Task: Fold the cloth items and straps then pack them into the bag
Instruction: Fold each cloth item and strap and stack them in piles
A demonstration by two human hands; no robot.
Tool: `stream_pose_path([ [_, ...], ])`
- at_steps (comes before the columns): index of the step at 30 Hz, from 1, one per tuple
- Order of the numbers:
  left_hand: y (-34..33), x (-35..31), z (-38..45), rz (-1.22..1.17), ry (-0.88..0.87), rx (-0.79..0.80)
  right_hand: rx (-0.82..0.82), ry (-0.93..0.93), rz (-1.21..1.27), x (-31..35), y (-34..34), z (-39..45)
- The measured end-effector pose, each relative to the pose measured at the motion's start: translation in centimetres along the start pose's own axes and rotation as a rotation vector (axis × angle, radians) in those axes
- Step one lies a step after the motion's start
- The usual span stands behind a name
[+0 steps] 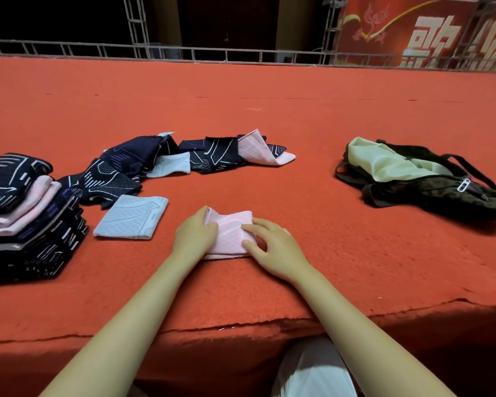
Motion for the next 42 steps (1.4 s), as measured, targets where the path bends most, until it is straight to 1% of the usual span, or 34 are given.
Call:
stream_pose_path([
  [2,0.0,1.2,-0.6,0.151,-0.005,-0.021,0.009,-0.01,0.015,-0.1,0.0,0.0],
  [5,0.4,1.9,-1.3,0.23,0.027,-0.106,0.019,-0.025,0.061,-0.2,0.0,0.1],
  [7,0.7,2.0,-1.5,0.243,0.053,-0.12,0.015,-0.061,0.189,-0.6,0.6,0.3],
  [9,0.7,1.8,-1.5,0.262,0.036,-0.117,0.037,-0.161,0.39,-1.5,0.9,0.4],
  [10,0.6,1.7,-1.5,0.257,0.021,-0.113,0.046,-0.204,0.448,-1.8,0.8,0.4],
  [14,1.0,1.6,-1.5,0.157,-0.009,-0.122,0.05,-0.329,0.492,-1.8,0.6,1.2],
  [18,1.3,1.5,-2.4,0.052,0.011,-0.143,0.028,-0.51,0.746,-1.6,-0.1,1.5],
  [20,1.7,2.0,-2.8,-0.036,0.034,-0.166,0.098,-0.529,0.866,-0.7,-1.3,1.9],
  [24,4.5,4.0,-2.2,-0.152,0.053,-0.229,0.4,-0.56,0.978,3.2,-4.2,2.7],
  [26,7.3,5.1,-1.6,-0.173,0.071,-0.286,0.448,-0.506,0.985,5.7,-4.7,4.2],
  [28,10.9,5.5,-0.8,-0.138,0.056,-0.351,0.464,-0.451,0.971,8.6,-4.9,6.0],
  [30,14.5,5.8,0.0,-0.063,0.033,-0.416,0.499,-0.395,1.042,11.8,-5.8,8.2],
  [32,17.6,6.2,0.6,0.077,0.02,-0.489,0.528,-0.387,1.153,14.6,-7.1,10.2],
  [33,18.6,6.4,0.8,0.194,0.022,-0.515,0.529,-0.419,1.187,15.2,-8.2,11.0],
  [34,18.9,6.6,0.9,0.315,0.027,-0.51,0.529,-0.45,1.178,15.5,-9.3,11.5],
  [35,18.5,7.0,1.2,0.404,0.023,-0.471,0.537,-0.473,1.115,15.6,-10.4,11.7],
  [37,16.3,8.0,2.0,0.49,-0.011,-0.334,0.563,-0.487,0.883,15.1,-12.2,11.6],
  [38,14.9,8.7,2.6,0.507,-0.028,-0.255,0.556,-0.493,0.81,14.6,-12.5,11.7],
  [40,12.4,10.6,3.2,0.52,-0.041,-0.124,0.483,-0.516,0.789,12.9,-12.0,13.0],
  [41,11.4,11.4,3.1,0.51,-0.03,-0.088,0.426,-0.529,0.798,11.8,-11.3,13.8],
  [42,10.9,12.1,3.0,0.487,-0.011,-0.083,0.359,-0.542,0.803,10.8,-10.3,14.7],
])
Point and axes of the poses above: each hand's wrist, its own z-axis towards the middle knuckle, its own y-axis out of the back of the hand, x = y × z, the point moved 10 cm from there along z, towards the middle knuckle, and after that the axes turned 12 degrees about -y, right-handed, at the moved point
